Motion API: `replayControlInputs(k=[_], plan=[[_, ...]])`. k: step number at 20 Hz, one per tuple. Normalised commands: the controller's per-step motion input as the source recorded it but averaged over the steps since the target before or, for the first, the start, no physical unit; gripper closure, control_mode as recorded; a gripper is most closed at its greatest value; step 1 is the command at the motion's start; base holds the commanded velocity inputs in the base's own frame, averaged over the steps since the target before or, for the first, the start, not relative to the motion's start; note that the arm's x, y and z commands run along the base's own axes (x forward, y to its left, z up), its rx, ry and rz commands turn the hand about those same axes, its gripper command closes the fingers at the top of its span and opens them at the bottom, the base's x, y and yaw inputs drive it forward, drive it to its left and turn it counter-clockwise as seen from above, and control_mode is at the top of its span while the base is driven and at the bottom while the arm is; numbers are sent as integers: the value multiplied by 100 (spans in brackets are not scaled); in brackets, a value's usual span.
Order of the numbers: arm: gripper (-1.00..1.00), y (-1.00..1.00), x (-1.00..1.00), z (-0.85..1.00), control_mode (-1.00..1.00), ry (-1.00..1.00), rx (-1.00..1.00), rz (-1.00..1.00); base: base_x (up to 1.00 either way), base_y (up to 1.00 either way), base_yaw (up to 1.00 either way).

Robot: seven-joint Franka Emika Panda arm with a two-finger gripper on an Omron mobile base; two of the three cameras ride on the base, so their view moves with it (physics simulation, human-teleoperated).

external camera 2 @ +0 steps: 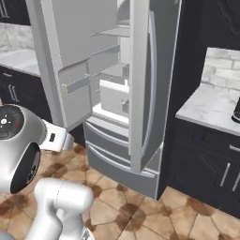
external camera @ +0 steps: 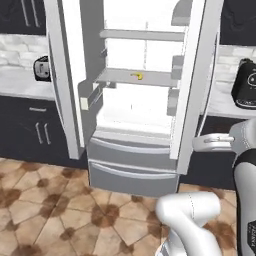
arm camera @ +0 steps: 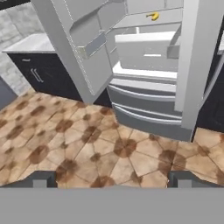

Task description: Retrieve the apple and banana from the fridge and place them into the bowl on the dining table.

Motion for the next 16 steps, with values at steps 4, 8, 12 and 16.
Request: replayControlInputs(k=[4, 8, 12, 16], plan=[[-100, 0, 0, 0, 100, 0, 0, 0, 43, 53, -44], [-100, 0, 0, 0, 100, 0, 0, 0, 53, 56, -39], [-100, 0, 0, 0, 100, 0, 0, 0, 60, 55, -33], [-100, 0, 0, 0, 100, 0, 0, 0, 62, 55, -30]])
